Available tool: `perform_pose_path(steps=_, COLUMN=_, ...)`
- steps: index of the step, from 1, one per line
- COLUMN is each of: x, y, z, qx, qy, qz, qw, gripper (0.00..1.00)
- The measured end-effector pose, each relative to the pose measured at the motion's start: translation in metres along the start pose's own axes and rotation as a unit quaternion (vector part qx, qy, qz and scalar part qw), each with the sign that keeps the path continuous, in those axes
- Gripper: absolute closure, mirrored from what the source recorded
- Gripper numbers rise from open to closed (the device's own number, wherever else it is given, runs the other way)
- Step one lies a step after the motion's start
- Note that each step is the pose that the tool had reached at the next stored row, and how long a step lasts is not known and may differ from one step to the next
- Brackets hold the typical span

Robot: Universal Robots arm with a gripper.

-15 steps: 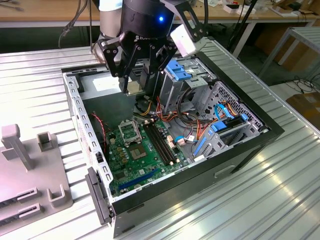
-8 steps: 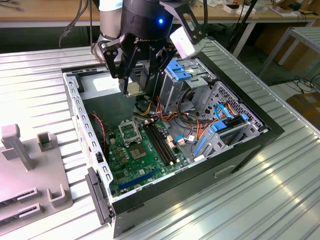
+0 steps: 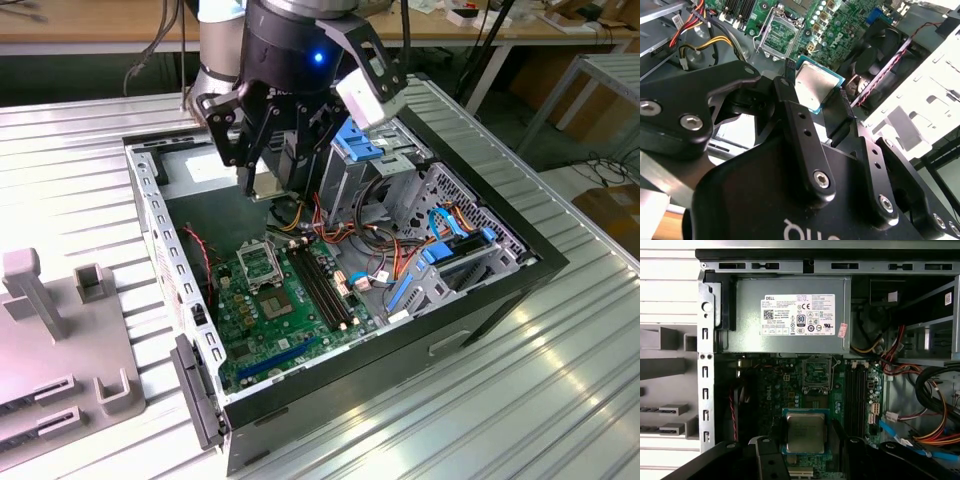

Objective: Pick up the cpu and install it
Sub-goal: 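Place the cpu into insertion slot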

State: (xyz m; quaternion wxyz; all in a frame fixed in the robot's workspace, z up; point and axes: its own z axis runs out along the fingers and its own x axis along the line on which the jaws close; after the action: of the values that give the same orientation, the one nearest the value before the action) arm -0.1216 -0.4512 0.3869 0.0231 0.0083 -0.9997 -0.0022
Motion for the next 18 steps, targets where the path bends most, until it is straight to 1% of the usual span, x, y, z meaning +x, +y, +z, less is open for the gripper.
perform_pose_path(steps=4, x=-0.0002, y=0.0, z=0.005, qx=0.0, qy=0.0, qz=0.0, qw=1.0, gripper=0.53)
perform_pose_path(steps=15, x=-0.0006, y=-0.0001, z=0.0132, qx=0.0, qy=0.0, qz=0.0, qw=1.0, gripper=0.53)
perform_pose_path(steps=18, x=-0.0008, y=-0.0003, z=0.0168, qx=-0.0001, qy=0.0, qz=0.0, qw=1.0, gripper=0.53)
